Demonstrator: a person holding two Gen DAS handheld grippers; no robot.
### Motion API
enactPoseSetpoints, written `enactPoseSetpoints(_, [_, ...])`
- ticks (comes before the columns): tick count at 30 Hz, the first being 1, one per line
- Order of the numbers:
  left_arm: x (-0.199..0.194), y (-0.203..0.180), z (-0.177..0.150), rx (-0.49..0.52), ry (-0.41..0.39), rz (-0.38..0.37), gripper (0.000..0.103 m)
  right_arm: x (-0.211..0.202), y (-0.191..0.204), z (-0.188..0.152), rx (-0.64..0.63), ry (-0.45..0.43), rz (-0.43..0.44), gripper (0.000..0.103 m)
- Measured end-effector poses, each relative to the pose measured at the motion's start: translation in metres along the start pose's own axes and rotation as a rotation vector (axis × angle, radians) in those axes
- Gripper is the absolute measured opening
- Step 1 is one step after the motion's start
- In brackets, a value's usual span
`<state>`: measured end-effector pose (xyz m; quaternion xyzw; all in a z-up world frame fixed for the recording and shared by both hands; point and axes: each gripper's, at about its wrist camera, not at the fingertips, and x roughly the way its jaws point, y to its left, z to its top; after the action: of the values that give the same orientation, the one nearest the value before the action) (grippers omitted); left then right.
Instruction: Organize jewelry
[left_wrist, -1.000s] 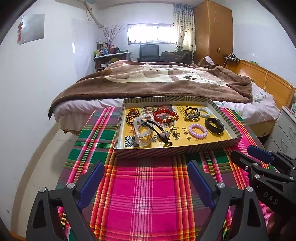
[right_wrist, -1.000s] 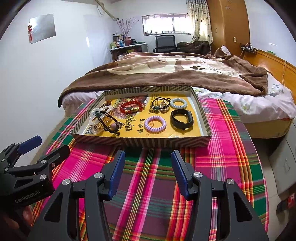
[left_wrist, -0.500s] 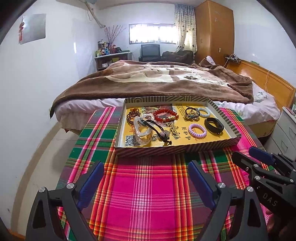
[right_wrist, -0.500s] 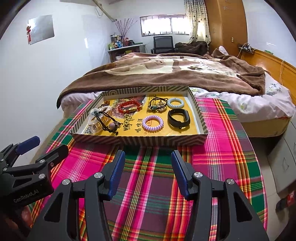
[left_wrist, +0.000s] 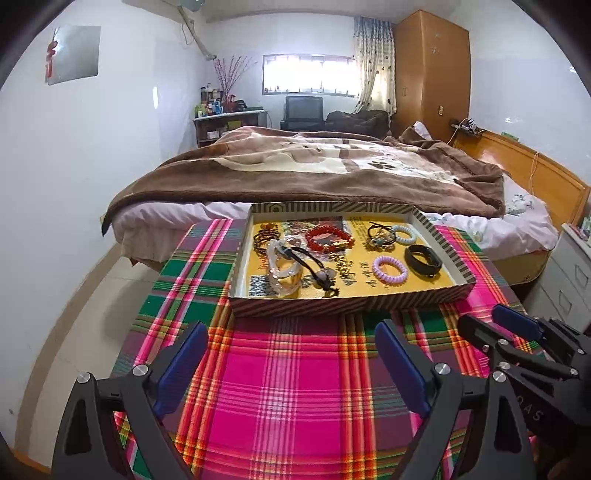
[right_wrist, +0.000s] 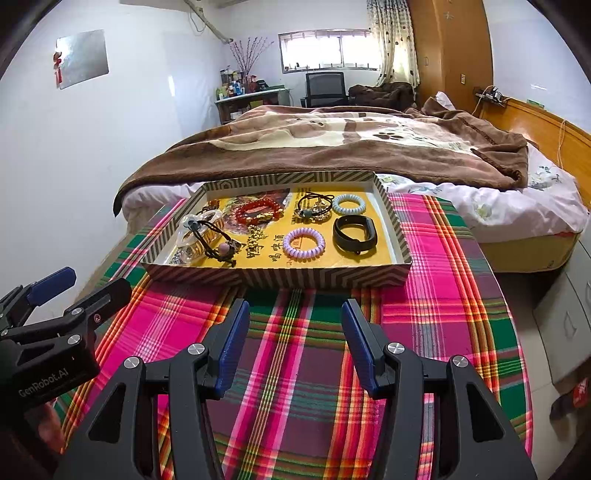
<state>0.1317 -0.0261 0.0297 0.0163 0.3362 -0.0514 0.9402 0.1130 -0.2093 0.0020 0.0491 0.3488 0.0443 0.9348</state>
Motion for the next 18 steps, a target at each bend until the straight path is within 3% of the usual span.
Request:
enactPoseSetpoints(4, [-0.0028,0.0015,-0.0002,-0.011,-0.011,0.032,0.092,0.0003,-0.0001,0.0006,-0.001,0.002,-0.002,0.052])
enactPoseSetpoints(18, [0.0014,0.0027,-0.0022,-0.024,0.003,0.027,0.092,0.0016,0.0009,-0.0005,-0.001,0.006,-0.002,0.052])
